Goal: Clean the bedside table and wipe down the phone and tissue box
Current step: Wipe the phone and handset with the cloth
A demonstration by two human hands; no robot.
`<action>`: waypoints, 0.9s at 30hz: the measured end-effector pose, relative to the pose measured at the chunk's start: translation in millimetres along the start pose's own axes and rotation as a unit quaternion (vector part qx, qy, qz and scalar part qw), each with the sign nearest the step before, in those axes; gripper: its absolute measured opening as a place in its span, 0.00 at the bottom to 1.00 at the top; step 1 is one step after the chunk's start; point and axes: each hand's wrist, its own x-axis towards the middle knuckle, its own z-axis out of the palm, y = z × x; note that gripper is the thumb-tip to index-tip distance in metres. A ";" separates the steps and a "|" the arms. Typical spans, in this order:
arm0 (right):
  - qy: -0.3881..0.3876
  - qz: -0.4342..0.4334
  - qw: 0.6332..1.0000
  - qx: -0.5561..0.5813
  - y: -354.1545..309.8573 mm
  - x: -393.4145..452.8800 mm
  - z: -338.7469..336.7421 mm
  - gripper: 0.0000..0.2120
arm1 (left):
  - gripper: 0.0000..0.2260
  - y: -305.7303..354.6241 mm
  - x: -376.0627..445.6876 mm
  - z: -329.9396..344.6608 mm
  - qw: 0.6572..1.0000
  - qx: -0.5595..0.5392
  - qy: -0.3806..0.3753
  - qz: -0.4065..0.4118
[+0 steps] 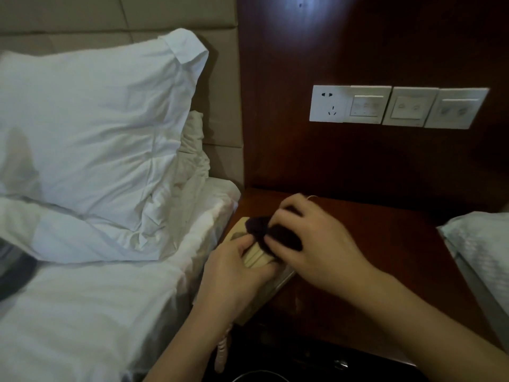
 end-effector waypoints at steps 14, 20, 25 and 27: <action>-0.035 -0.027 0.997 0.071 -5.4 0.7 4.0 0.05 | 0.10 -11.6 8.5 -0.3 0.997 -0.072 -0.015 -0.019; -0.004 0.086 0.992 0.088 37.5 14.9 -10.1 0.04 | 0.21 -15.4 -0.7 1.4 0.994 -0.108 0.009 0.011; 0.007 0.096 0.992 0.077 31.6 16.1 -4.3 0.05 | 0.17 -28.7 -15.6 3.0 0.977 -0.209 0.030 0.019; 0.011 0.103 0.993 0.061 26.4 16.9 -4.1 0.05 | 0.16 -32.1 -22.2 5.2 0.968 -0.250 0.029 0.021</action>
